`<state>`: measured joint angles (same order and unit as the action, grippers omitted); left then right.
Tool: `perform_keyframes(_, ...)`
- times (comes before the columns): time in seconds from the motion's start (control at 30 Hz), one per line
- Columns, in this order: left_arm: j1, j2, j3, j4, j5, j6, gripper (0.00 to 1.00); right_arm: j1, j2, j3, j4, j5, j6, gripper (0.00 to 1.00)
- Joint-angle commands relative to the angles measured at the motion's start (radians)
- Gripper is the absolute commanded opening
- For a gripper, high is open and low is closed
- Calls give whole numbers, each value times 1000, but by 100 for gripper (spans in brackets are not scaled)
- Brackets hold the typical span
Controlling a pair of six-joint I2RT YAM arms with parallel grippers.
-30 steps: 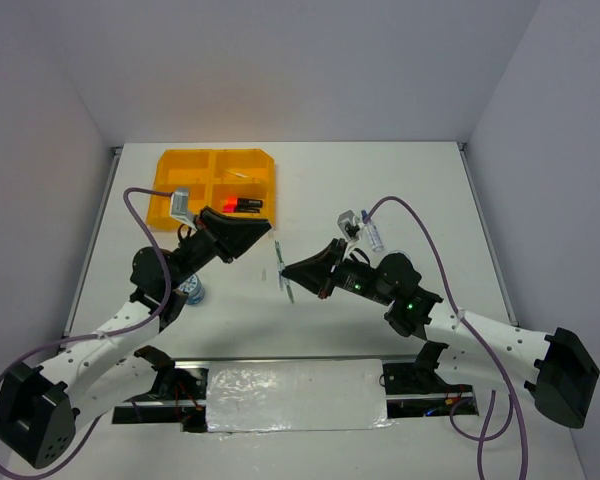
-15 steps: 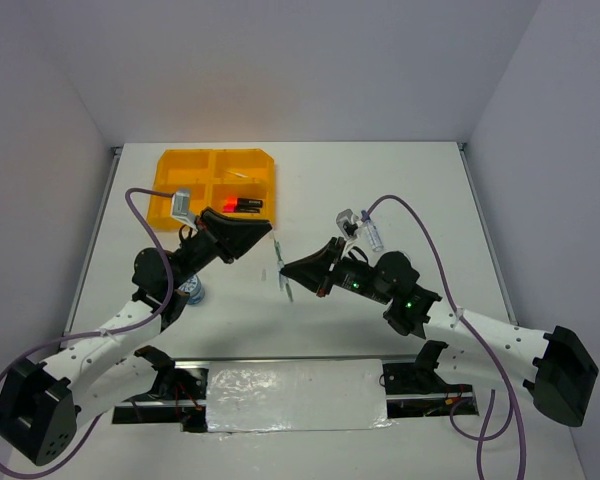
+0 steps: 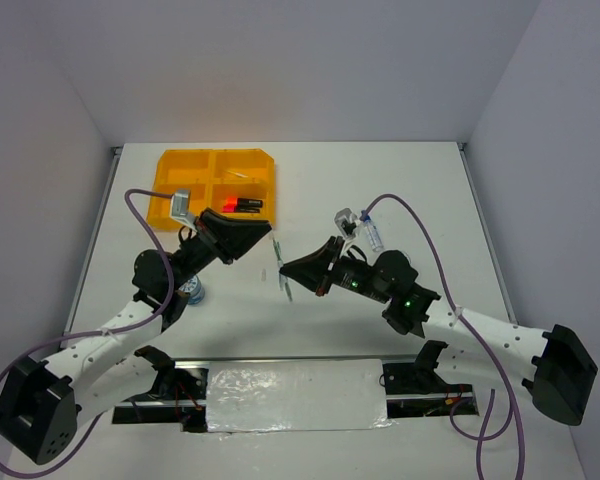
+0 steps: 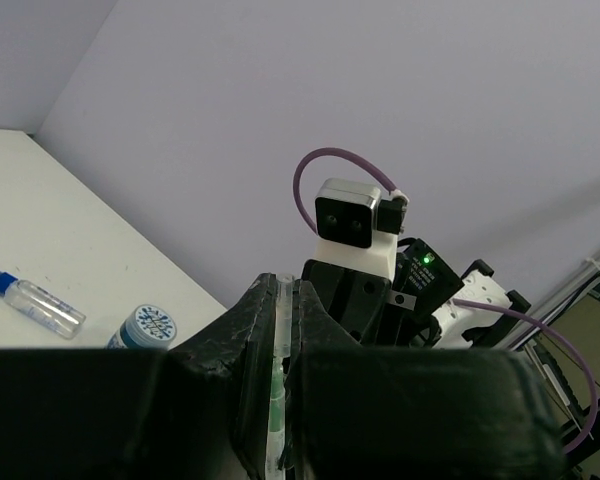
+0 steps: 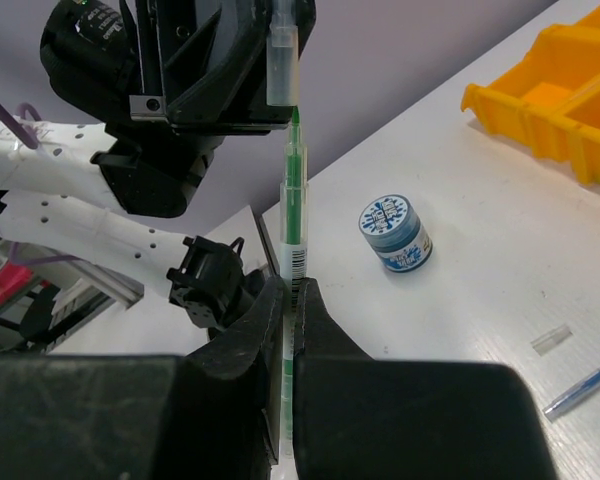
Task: Sort the stationery into containers
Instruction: Close the pen cap on the pen.
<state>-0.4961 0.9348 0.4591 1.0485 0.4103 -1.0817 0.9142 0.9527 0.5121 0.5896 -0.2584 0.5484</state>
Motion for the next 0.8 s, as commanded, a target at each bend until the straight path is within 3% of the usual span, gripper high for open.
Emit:
perform_keyframes(0.0, 1, 4, -19, 97, 18, -17, 0, 9, 9, 54, 38, 7, -18, 0)
perform_keyframes(0.5, 1, -39, -83, 113, 2, -44, 0, 9, 41, 134, 19, 53, -71, 0)
perform_keyframes(0.77, -1, -94, -50, -22, 21, 12, 0, 9, 89, 232, 45, 41, -151, 0)
